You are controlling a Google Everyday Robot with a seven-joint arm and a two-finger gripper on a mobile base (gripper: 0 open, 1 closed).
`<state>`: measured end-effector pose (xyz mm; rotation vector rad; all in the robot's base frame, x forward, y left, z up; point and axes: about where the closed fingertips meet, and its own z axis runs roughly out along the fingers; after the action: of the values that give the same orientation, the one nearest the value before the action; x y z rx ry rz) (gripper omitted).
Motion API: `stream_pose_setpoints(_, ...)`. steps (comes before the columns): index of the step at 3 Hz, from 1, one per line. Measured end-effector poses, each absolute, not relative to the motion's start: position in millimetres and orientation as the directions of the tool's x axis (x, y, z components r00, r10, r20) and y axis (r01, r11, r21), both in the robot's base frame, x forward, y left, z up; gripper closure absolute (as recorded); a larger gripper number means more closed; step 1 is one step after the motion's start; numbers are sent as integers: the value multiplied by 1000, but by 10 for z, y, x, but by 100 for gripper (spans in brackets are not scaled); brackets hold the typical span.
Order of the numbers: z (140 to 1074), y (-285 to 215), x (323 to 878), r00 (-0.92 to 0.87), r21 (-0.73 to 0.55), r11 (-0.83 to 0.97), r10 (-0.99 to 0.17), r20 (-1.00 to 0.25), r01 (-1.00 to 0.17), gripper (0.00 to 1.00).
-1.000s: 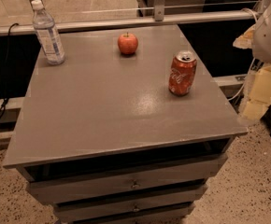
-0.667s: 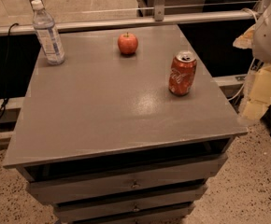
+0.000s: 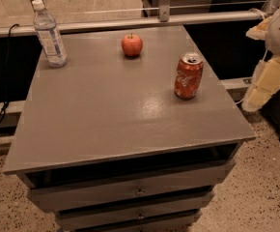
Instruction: Move coke can near apple
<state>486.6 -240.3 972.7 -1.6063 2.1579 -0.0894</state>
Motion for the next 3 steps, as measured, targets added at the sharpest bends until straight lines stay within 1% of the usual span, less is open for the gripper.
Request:
stream_pose_setpoints(1,9529,-2488,5351,-232,-311,380,-876,-423,-871,0)
stream_pose_setpoints(2,9286,-2448,5760,-228,-285,428,-813,-535,-858,0)
stream_pose_setpoints(3,9085,-2283,6057,-222,-229,464,-730,-647,-856,0)
